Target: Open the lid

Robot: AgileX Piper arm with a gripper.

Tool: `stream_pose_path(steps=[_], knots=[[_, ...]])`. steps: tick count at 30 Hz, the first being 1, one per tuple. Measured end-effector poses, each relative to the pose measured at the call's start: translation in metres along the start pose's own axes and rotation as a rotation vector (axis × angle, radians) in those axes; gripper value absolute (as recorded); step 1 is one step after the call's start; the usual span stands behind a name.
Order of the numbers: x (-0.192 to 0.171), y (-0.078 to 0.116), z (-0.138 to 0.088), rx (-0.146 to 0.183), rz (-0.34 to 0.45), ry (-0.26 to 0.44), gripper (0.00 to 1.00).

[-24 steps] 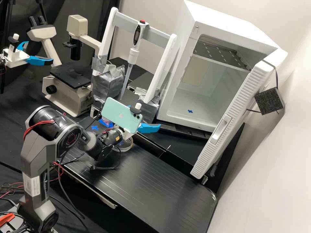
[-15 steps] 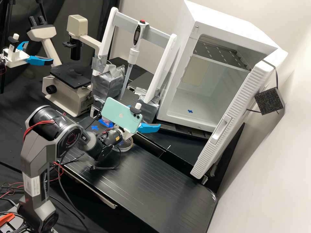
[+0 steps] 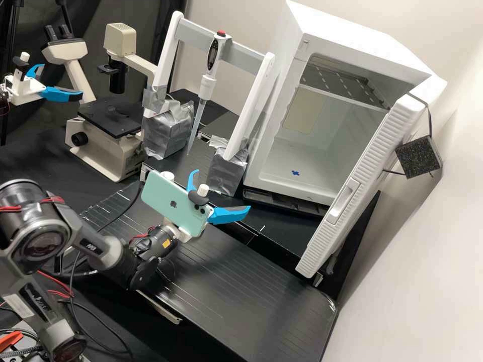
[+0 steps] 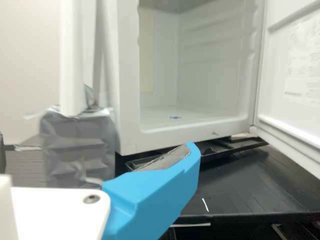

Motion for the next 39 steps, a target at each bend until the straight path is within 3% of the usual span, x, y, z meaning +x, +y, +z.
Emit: stream_pose_path(steps=[14,17,27,39], knots=[[-0.048,-0.008,0.005,0.003,-0.077,-0.012,1.00],[-0.050,-0.012,0.004,0.006,-0.098,-0.006,1.00],[-0.048,-0.021,-0.004,-0.035,-0.153,0.050,1.00],[-0.046,-0.028,0.007,-0.049,-0.206,0.009,1.00]])
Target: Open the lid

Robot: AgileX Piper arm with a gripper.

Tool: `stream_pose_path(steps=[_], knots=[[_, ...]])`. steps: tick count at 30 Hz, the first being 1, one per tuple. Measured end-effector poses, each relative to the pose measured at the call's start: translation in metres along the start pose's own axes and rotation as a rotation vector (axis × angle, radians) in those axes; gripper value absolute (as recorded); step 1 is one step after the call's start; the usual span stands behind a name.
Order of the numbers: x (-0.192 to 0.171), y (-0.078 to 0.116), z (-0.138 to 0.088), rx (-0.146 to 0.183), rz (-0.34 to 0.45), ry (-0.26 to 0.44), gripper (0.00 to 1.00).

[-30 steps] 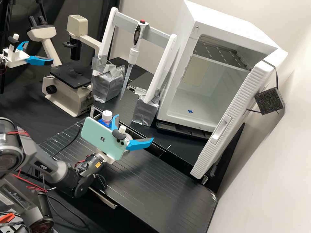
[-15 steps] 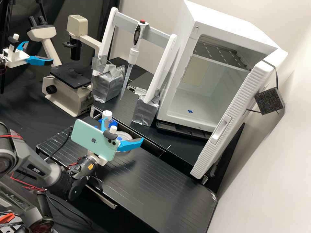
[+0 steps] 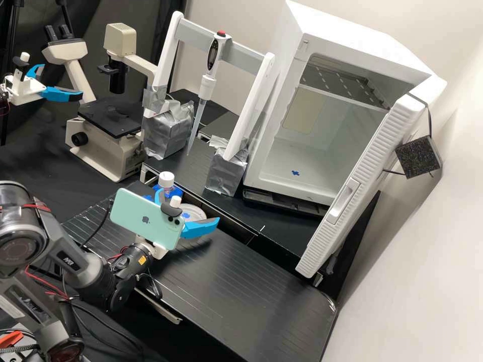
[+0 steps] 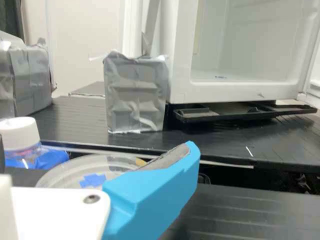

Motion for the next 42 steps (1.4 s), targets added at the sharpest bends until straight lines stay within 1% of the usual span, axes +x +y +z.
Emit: stream_pose_path(steps=[8,14,22,23,42], knots=[[-0.0006,-0.0008,0.0009,-0.011,-0.017,0.002,1.00],[0.0004,-0.0037,0.0030,-0.005,-0.041,-0.002,1.00],[0.0016,-0.0059,0.0062,0.007,-0.054,-0.014,1.00],[0.0016,-0.0059,0.0061,0.007,-0.053,-0.013,0.00],[0.0011,-0.0049,0.0071,0.005,-0.049,-0.017,0.00]])
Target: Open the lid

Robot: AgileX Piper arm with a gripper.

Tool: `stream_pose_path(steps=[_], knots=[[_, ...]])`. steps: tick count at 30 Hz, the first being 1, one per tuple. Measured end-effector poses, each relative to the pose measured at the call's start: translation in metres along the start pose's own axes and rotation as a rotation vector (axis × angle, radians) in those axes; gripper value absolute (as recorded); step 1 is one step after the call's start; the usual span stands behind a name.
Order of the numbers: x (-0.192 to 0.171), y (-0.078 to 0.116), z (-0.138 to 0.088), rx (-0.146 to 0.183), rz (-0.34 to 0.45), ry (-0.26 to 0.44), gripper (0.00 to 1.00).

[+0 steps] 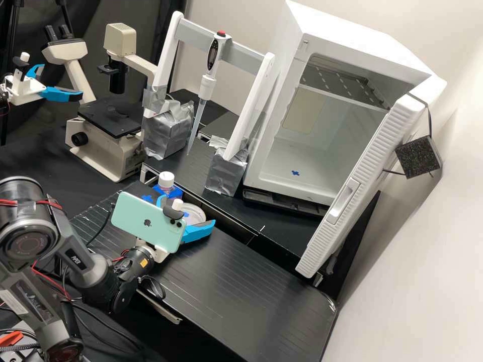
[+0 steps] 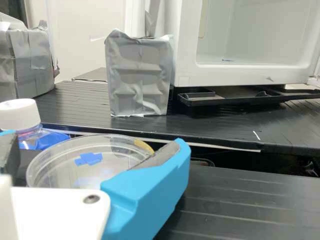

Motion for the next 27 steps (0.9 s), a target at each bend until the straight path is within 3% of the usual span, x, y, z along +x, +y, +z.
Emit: stream_pose_path(steps=[15,27], knots=[[0.0019,-0.0021,0.0006,0.011,-0.005,-0.001,0.00],[-0.0057,0.0061,0.0020,-0.011,0.012,-0.001,0.00]])
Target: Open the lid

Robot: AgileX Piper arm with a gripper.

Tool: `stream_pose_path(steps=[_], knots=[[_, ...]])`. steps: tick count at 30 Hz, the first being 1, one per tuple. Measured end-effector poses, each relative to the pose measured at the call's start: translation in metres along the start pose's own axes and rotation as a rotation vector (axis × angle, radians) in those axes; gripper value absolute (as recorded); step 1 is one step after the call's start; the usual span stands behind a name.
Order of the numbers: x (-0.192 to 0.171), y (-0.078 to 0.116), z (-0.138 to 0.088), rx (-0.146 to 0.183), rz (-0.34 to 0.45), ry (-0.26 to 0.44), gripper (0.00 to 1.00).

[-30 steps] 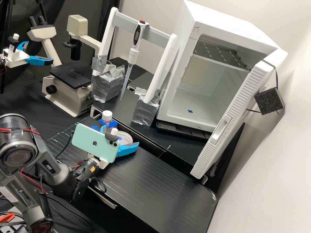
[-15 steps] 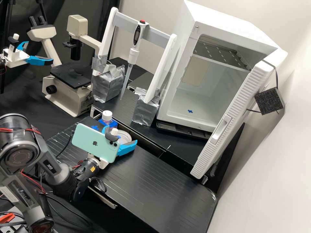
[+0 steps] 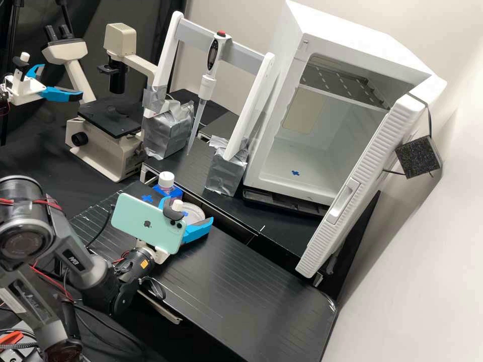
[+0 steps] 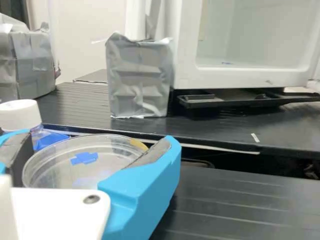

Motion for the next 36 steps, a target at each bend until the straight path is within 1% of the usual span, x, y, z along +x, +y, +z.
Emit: stream_pose_path(steps=[6,8,12,15,21,23,27,30,33,34,36], knots=[[-0.007,0.010,0.000,0.019,0.050,-0.012,0.00],[-0.008,0.011,0.000,0.023,0.056,-0.013,0.00],[-0.008,0.010,-0.001,0.019,0.054,-0.009,0.00],[-0.010,0.013,-0.002,0.010,0.075,-0.012,0.00],[-0.016,0.022,0.006,0.070,0.140,-0.065,0.00],[-0.016,0.023,0.009,0.078,0.145,-0.079,0.00],[-0.012,0.027,0.020,0.115,0.152,-0.118,0.00],[-0.006,0.034,0.030,0.140,0.184,-0.154,0.00],[-0.001,0.040,0.038,0.152,0.209,-0.177,0.00],[0.000,0.042,0.040,0.147,0.215,-0.183,0.00],[0.002,0.044,0.044,0.153,0.222,-0.194,0.00]])
